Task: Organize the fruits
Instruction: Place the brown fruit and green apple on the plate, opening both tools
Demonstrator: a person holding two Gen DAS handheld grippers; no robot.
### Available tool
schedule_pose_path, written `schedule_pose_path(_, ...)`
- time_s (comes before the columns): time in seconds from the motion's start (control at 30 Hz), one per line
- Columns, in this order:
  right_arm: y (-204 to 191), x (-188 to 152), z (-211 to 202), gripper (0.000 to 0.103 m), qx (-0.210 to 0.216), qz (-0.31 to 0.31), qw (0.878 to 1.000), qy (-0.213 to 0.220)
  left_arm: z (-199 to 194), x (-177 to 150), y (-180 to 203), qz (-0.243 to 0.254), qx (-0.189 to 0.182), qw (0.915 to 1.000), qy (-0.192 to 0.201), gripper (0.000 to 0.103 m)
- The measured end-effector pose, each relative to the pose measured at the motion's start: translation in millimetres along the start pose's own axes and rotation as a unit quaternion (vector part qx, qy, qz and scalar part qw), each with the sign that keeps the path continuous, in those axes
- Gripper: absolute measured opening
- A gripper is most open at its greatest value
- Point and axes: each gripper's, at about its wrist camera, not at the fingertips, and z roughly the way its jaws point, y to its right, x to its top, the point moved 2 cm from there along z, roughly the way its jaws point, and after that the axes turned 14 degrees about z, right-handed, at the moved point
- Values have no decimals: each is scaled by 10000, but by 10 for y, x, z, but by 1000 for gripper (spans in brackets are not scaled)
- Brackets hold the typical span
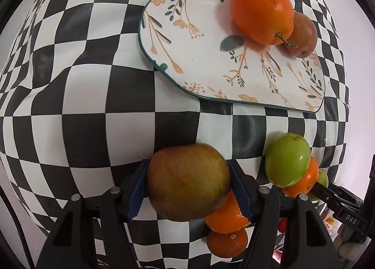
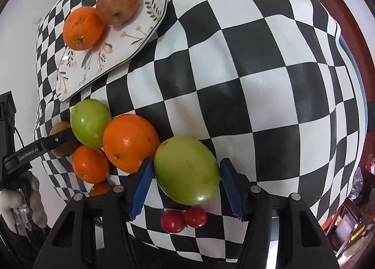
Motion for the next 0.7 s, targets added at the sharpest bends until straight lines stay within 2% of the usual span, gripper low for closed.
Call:
schedule_pose_path(0.07,-13,33,47,62,74,95,9999,-55,21,124,118,-27,22,10000,-13,64)
schedule_pose_path(0.3,-31,24,32,60,156,76,9998,-99,-74,144,174,-103,-17,9999,96,63)
schedule_pose_path(0.4,-62,-3,-56,60,206,89,9997,46,-228,176,162,-83,-40,9998,166,63)
schedule_pose_path(0.57,-197,52,-345,60,518,87,9983,247,-562,144,194,-82,-140,9991,396,63)
schedule_pose_path(0.67,-359,182,-550,60,758,28,9964,390,-806,250,194,4,-184,9979,619,63)
schedule_pose_path(0.7,-438,245,-603,60,794,-4,9958,455,-846,376,168,30,-188,9975,676,63)
